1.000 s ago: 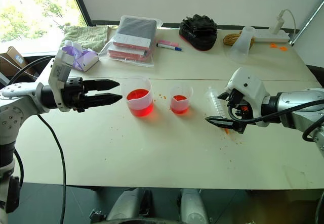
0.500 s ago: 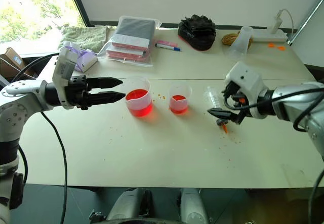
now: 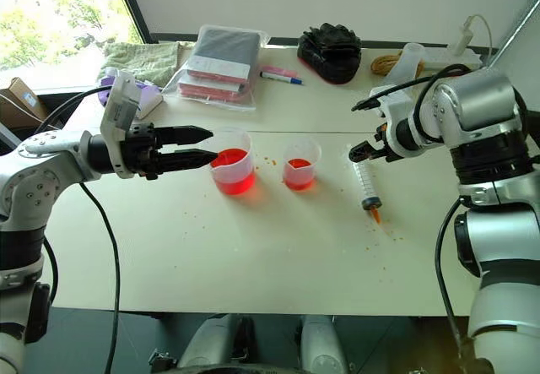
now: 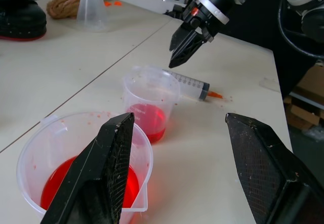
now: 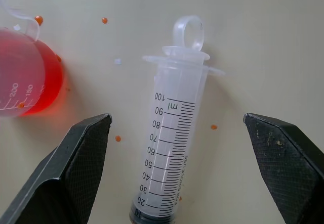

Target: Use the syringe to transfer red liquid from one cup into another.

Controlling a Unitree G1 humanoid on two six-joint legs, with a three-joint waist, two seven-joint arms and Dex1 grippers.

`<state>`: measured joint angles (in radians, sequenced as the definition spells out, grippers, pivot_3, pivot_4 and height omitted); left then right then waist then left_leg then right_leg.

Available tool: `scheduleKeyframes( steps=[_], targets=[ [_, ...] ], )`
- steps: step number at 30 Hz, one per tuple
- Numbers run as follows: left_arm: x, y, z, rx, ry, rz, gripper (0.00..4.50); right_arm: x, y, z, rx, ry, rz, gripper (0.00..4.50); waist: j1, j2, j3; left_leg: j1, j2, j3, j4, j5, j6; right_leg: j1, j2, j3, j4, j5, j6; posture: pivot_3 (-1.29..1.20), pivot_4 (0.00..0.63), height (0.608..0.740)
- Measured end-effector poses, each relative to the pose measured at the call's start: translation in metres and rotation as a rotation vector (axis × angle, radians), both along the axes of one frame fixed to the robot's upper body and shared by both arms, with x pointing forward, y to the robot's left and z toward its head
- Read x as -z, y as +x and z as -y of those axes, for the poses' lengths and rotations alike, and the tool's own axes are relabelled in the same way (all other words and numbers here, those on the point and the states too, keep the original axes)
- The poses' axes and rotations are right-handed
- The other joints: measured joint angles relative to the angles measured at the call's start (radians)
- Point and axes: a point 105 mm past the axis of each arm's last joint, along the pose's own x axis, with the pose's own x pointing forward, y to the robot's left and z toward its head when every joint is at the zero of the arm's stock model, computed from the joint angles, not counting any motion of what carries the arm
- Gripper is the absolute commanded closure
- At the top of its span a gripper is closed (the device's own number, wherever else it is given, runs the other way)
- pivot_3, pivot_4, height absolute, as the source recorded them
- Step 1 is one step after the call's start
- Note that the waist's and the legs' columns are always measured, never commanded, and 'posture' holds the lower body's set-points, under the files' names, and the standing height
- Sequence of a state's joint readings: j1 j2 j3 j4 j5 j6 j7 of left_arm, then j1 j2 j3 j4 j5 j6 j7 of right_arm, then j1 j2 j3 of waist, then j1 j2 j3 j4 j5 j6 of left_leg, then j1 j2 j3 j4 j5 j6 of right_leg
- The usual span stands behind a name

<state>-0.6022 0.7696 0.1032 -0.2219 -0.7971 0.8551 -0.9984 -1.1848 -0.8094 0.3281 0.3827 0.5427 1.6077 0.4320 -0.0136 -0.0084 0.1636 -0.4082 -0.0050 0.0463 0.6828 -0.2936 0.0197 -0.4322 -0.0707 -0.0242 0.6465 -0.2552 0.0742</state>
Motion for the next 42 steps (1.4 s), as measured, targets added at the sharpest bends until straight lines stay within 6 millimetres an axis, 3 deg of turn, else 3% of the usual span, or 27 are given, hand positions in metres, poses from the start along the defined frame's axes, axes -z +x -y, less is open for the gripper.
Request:
scheduleKeyframes(
  steps=[24, 27, 30, 32, 38, 42],
  targets=[
    [0.002, -0.006, -0.001, -0.044, 0.004, 0.021, 1.51, 0.054, 0.005, -0.011, 0.078, -0.107, -0.195, 0.14, -0.001, 0.000, 0.000, 0.000, 0.000, 0.000, 0.000, 0.000, 0.000, 0.000, 0.000, 0.000, 0.001, 0.000, 0.000, 0.00, 0.150, 0.740],
    [0.002, -0.006, -0.001, -0.051, 0.005, 0.022, 1.51, 0.057, 0.008, -0.012, 0.089, -0.086, -0.192, 0.90, -0.002, -0.001, 0.000, 0.001, 0.000, 0.000, 0.000, 0.000, 0.000, 0.001, 0.000, 0.000, 0.001, 0.000, 0.000, 0.00, 0.150, 0.740],
    [0.002, -0.005, -0.001, -0.056, 0.005, 0.024, 1.51, 0.058, 0.011, -0.014, 0.090, -0.076, -0.182, 2.45, -0.004, 0.000, -0.001, 0.001, 0.000, 0.000, 0.000, 0.000, 0.000, 0.001, 0.000, 0.000, 0.001, 0.000, 0.000, 0.00, 0.150, 0.740],
    [0.002, -0.005, -0.002, -0.058, 0.005, 0.024, 1.51, 0.057, 0.012, -0.014, 0.093, -0.070, -0.178, 3.19, -0.003, 0.000, -0.001, 0.001, 0.000, 0.000, 0.000, 0.000, 0.000, 0.001, 0.000, 0.000, 0.001, 0.000, 0.000, 0.00, 0.150, 0.740],
    [-0.002, -0.003, -0.001, -0.062, 0.000, 0.034, 1.51, 0.052, 0.012, -0.013, 0.134, -0.029, -0.170, 3.20, -0.003, 0.000, 0.000, 0.000, 0.000, 0.000, 0.000, 0.000, 0.000, 0.000, 0.000, 0.000, 0.001, 0.000, 0.000, 0.00, 0.150, 0.740],
    [-0.012, 0.002, 0.000, -0.056, -0.046, 0.042, 1.51, 0.039, 0.017, -0.013, 0.129, 0.014, -0.078, 3.20, 0.000, 0.000, 0.000, 0.000, 0.000, 0.000, 0.000, 0.000, 0.000, 0.000, 0.000, 0.000, 0.001, 0.000, 0.000, 0.00, 0.150, 0.740]
  ],
)
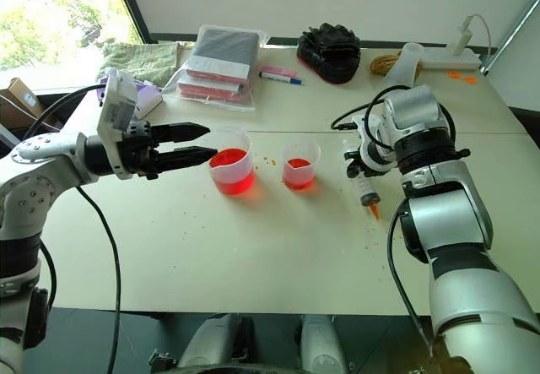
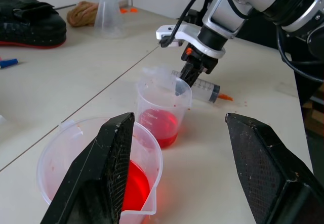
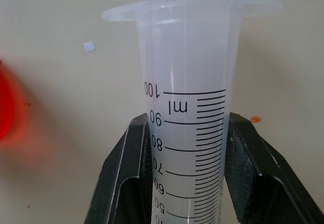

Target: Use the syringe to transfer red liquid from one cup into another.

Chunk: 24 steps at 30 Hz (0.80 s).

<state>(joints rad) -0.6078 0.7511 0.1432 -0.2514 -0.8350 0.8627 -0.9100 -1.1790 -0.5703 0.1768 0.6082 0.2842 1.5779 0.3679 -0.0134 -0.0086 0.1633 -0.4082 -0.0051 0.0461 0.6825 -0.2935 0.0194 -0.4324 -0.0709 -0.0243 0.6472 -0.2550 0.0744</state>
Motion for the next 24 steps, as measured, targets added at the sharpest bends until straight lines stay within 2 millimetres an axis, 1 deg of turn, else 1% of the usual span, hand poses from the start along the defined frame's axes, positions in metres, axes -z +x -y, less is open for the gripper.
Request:
scheduleKeyframes(
  steps=[1, 2, 4, 6, 7, 8, 10, 11, 12, 14, 16, 17, 19, 22, 24],
  targets=[
    [-0.007, 0.003, 0.001, 0.007, -0.044, -0.002, 1.51, -0.006, 0.003, 0.001, -0.004, 0.003, 0.057, 3.20, 0.003, 0.000, 0.000, 0.000, 0.000, 0.000, 0.000, 0.000, 0.000, 0.000, 0.000, 0.000, 0.000, 0.000, 0.000, 0.00, 0.150, 0.740],
    [-0.017, 0.006, 0.001, 0.009, -0.097, -0.001, 1.51, -0.018, 0.010, 0.002, -0.017, 0.002, 0.160, 3.20, 0.004, 0.000, 0.000, -0.001, 0.000, -0.001, 0.000, 0.000, 0.000, 0.000, 0.000, -0.001, 0.000, 0.000, 0.000, 0.00, 0.150, 0.740],
    [-0.032, 0.012, -0.003, -0.002, -0.141, 0.016, 1.51, -0.044, 0.018, 0.007, -0.029, -0.036, 0.340, 3.20, 0.001, 0.000, 0.000, -0.001, -0.001, 0.000, 0.000, 0.000, 0.000, 0.000, 0.000, 0.000, 0.000, 0.000, 0.000, 0.00, 0.150, 0.740],
    [-0.037, 0.015, -0.007, -0.007, -0.158, 0.016, 1.51, -0.077, 0.021, 0.014, -0.028, -0.051, 0.523, 3.20, 0.000, 0.000, 0.000, -0.001, -0.001, 0.000, 0.000, 0.000, 0.000, 0.000, 0.001, -0.001, 0.000, 0.000, 0.000, 0.00, 0.150, 0.740],
    [-0.036, 0.016, -0.007, -0.007, -0.160, 0.011, 1.51, -0.085, 0.021, 0.014, -0.031, -0.039, 0.565, 3.20, -0.002, 0.000, 0.000, 0.000, -0.001, 0.000, 0.000, 0.000, 0.000, 0.000, 0.001, -0.001, 0.000, 0.000, 0.000, 0.00, 0.150, 0.740],
    [-0.034, 0.017, -0.008, -0.002, -0.159, -0.001, 1.51, -0.105, 0.021, 0.008, -0.053, 0.028, 0.671, 3.20, -0.006, 0.000, 0.000, 0.000, 0.000, 0.000, 0.000, 0.000, 0.000, 0.000, 0.002, 0.000, 0.000, 0.000, 0.000, 0.00, 0.150, 0.740],
    [-0.032, 0.019, -0.008, 0.005, -0.142, -0.007, 1.51, -0.133, 0.019, -0.004, -0.101, 0.125, 0.821, 3.20, -0.007, 0.000, 0.000, 0.000, 0.002, 0.000, 0.000, 0.000, 0.000, 0.000, 0.004, 0.000, 0.000, 0.000, 0.000, 0.00, 0.150, 0.740],
    [-0.034, 0.020, -0.009, 0.004, -0.129, -0.004, 1.51, -0.151, 0.015, -0.019, -0.154, 0.198, 0.922, 3.20, -0.008, 0.000, 0.000, 0.000, 0.002, 0.000, 0.000, 0.000, -0.001, 0.000, 0.005, 0.001, 0.001, 0.000, 0.000, 0.00, 0.150, 0.740],
    [-0.037, 0.022, -0.010, 0.001, -0.124, 0.006, 1.51, -0.161, 0.011, -0.031, -0.202, 0.240, 0.976, 3.20, -0.008, 0.000, 0.000, 0.001, 0.003, 0.000, 0.000, 0.000, -0.001, -0.001, 0.006, 0.001, 0.001, 0.000, 0.000, 0.00, 0.150, 0.740],
    [-0.046, 0.023, -0.016, -0.011, -0.106, 0.047, 1.51, -0.184, -0.004, -0.067, -0.342, 0.394, 1.102, 3.20, -0.008, 0.000, 0.000, 0.001, 0.004, 0.000, -0.001, 0.001, -0.001, 0.000, 0.006, 0.001, 0.002, 0.000, 0.000, 0.00, 0.150, 0.740],
    [-0.054, 0.024, -0.020, -0.023, -0.093, 0.079, 1.51, -0.197, -0.020, -0.100, -0.466, 0.513, 1.193, 3.20, -0.005, 0.000, 0.000, 0.001, 0.004, 0.000, -0.001, 0.001, -0.001, 0.000, 0.006, 0.001, 0.002, 0.000, 0.000, 0.00, 0.150, 0.740],
    [-0.055, 0.024, -0.020, -0.026, -0.091, 0.082, 1.51, -0.199, -0.023, -0.106, -0.487, 0.534, 1.214, 3.20, -0.005, 0.000, 0.000, 0.001, 0.004, 0.000, 0.000, 0.001, -0.001, 0.000, 0.006, 0.001, 0.002, 0.000, 0.000, 0.00, 0.150, 0.740],
    [-0.062, 0.024, -0.024, -0.030, -0.076, 0.097, 1.51, -0.201, -0.028, -0.126, -0.526, 0.604, 1.264, 3.20, -0.003, 0.000, 0.000, 0.001, 0.003, 0.000, 0.000, 0.001, -0.002, 0.000, 0.005, 0.001, 0.002, 0.000, 0.000, 0.00, 0.150, 0.740],
    [-0.074, 0.022, -0.030, -0.045, -0.049, 0.127, 1.51, -0.194, -0.031, -0.152, -0.561, 0.684, 1.306, 3.20, -0.001, 0.000, 0.000, 0.000, 0.002, 0.000, 0.000, 0.001, -0.002, 0.000, 0.005, 0.000, 0.002, 0.000, 0.000, 0.00, 0.150, 0.740],
    [-0.079, 0.020, -0.032, -0.051, -0.035, 0.134, 1.51, -0.179, -0.036, -0.170, -0.613, 0.721, 1.300, 3.20, -0.002, 0.000, 0.000, 0.000, 0.002, 0.000, -0.001, 0.001, -0.002, 0.000, 0.005, 0.001, 0.002, 0.000, 0.000, 0.00, 0.150, 0.740]
  ],
)
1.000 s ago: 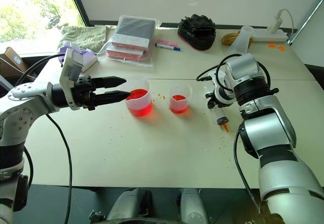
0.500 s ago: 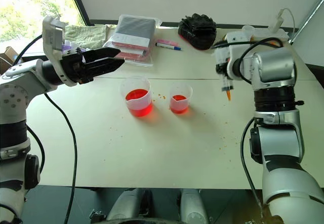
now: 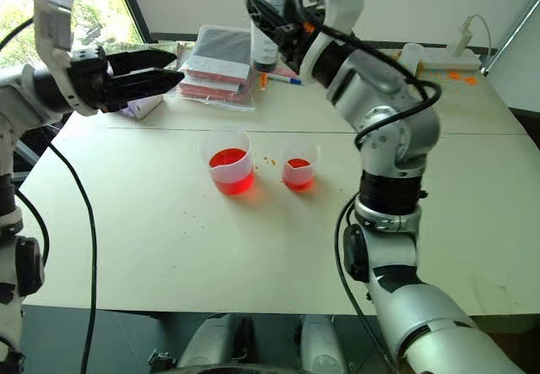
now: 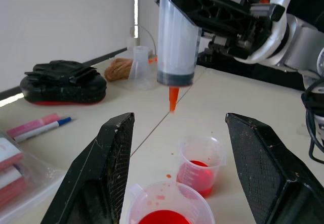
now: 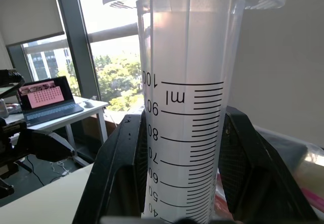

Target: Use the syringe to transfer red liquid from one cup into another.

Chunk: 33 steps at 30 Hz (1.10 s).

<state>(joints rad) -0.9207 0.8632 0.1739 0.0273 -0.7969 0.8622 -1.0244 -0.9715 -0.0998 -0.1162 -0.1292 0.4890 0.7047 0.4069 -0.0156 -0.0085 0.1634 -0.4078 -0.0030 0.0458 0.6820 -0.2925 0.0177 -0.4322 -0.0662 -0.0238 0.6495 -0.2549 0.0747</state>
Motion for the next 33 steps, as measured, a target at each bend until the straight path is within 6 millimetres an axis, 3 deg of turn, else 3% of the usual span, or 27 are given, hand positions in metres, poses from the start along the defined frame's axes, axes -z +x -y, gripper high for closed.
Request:
scheduleKeyframes(
  steps=[4, 12, 27, 33],
  targets=[
    [0.005, -0.001, 0.001, 0.000, 0.011, -0.030, 1.51, 0.041, -0.007, -0.027, -0.093, 0.000, -0.028, 3.20, -0.003, 0.000, 0.000, 0.000, 0.000, 0.000, 0.000, 0.000, -0.001, 0.000, 0.000, 0.000, 0.000, 0.000, 0.000, 0.00, 0.150, 0.740],
    [0.000, -0.003, 0.001, -0.014, 0.013, -0.025, 1.51, 0.094, 0.001, -0.043, -0.077, -0.067, -0.011, 3.20, -0.005, 0.000, 0.000, 0.000, 0.000, 0.000, 0.000, 0.002, -0.004, 0.000, 0.001, 0.000, 0.000, 0.000, 0.000, 0.00, 0.150, 0.740],
    [-0.003, -0.006, 0.010, 0.016, 0.013, -0.016, 1.51, 0.136, 0.008, -0.052, 0.009, -0.155, 0.017, 3.20, -0.005, 0.000, 0.000, 0.000, 0.000, 0.000, 0.000, 0.004, -0.006, 0.000, 0.001, 0.000, 0.000, 0.000, 0.000, 0.00, 0.150, 0.740],
    [0.011, -0.012, 0.016, 0.050, 0.048, -0.062, 1.51, 0.142, 0.005, -0.053, 0.018, -0.160, 0.019, 3.20, -0.006, 0.000, 0.000, 0.001, 0.001, 0.000, 0.000, 0.004, -0.006, 0.000, 0.001, 0.001, 0.000, 0.000, 0.000, 0.00, 0.150, 0.740]
  ],
)
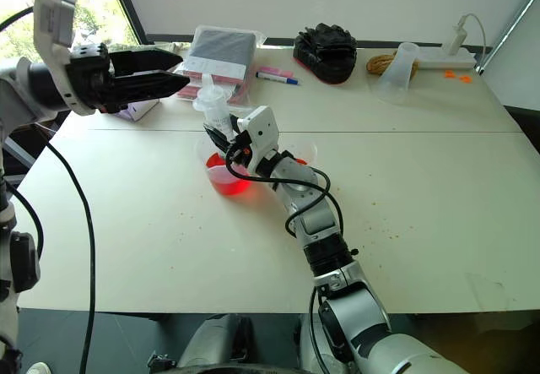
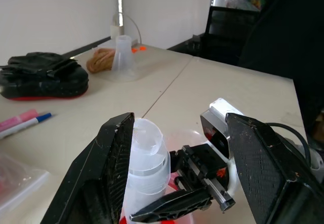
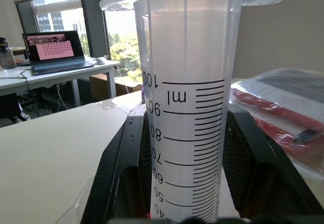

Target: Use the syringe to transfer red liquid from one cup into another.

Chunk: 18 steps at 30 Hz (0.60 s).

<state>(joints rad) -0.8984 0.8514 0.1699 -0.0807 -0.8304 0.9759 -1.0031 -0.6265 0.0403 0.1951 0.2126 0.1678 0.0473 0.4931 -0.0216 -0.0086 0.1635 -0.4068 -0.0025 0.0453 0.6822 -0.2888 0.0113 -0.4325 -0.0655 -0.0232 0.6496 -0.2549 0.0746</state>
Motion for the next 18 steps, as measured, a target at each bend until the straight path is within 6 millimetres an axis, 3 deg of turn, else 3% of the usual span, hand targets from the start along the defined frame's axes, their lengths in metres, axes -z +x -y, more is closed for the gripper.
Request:
scheduleKeyframes(
  steps=[7, 18],
  targets=[
    [0.020, -0.012, 0.002, 0.053, 0.046, -0.072, 1.51, 0.006, -0.002, -0.003, -0.003, -0.020, -0.007, 3.20, 0.001, 0.000, 0.000, 0.000, 0.000, 0.000, 0.000, 0.000, 0.000, 0.000, 0.000, 0.000, 0.000, 0.000, 0.000, 0.00, 0.150, 0.740],
    [0.025, -0.009, 0.001, 0.030, 0.078, -0.074, 1.51, 0.006, -0.002, -0.003, -0.008, -0.030, -0.003, 3.20, 0.001, 0.000, 0.000, 0.000, 0.000, 0.000, 0.000, 0.000, 0.000, 0.000, 0.000, 0.000, 0.000, 0.000, 0.000, 0.00, 0.150, 0.740]
  ],
)
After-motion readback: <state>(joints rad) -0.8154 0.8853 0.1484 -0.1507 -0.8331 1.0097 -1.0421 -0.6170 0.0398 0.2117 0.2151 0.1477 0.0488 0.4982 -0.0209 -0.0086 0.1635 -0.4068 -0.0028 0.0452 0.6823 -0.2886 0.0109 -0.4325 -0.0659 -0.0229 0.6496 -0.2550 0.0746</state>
